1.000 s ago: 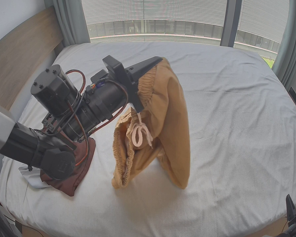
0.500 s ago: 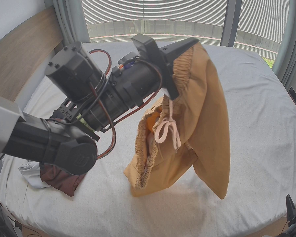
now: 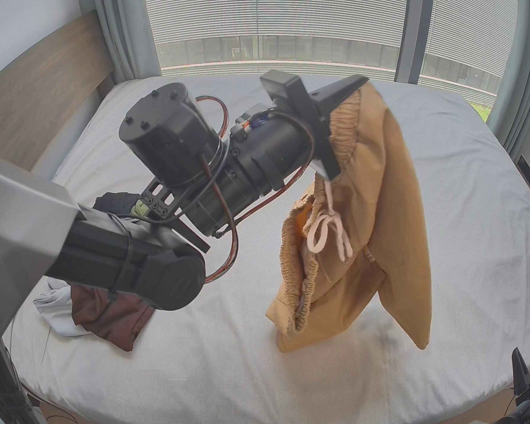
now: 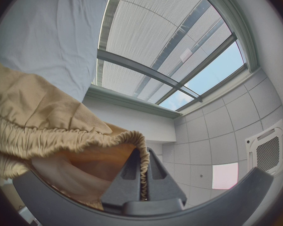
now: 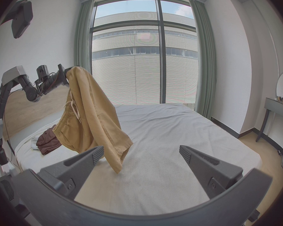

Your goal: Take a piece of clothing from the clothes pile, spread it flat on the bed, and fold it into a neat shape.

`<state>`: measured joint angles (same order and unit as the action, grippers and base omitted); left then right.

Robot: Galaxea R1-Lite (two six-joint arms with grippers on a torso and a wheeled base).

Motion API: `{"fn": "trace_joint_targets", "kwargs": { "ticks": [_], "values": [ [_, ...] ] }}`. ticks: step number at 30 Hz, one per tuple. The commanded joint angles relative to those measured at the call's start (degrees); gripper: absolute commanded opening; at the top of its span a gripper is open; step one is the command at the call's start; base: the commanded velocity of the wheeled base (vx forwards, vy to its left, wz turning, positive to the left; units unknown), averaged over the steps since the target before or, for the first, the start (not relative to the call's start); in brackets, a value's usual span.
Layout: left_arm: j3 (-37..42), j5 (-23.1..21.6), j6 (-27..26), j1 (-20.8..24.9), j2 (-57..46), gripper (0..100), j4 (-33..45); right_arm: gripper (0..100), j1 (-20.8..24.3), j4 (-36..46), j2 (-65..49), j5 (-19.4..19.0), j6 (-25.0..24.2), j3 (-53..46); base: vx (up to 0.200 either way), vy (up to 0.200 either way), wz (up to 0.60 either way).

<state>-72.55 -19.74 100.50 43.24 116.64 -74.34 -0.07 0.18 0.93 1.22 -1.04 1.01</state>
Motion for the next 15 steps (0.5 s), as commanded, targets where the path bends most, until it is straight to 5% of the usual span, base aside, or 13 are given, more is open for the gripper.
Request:
{"fn": "trace_joint_targets", "kwargs": {
  "ticks": [1, 15],
  "values": [
    [5.4, 0.4, -1.53, -4.39, 0.69, 0, -2.57, 100, -0.1, -0.01, -0.93, 0.01, -0.02, -0.92, 0.0, 0.0, 0.0],
    [19.9, 0.31, -11.47, -17.49, -1.33, 0, -14.08, 100, -0.1, -0.01, -0.93, 0.01, -0.02, -0.92, 0.0, 0.0, 0.0]
  ]
}}
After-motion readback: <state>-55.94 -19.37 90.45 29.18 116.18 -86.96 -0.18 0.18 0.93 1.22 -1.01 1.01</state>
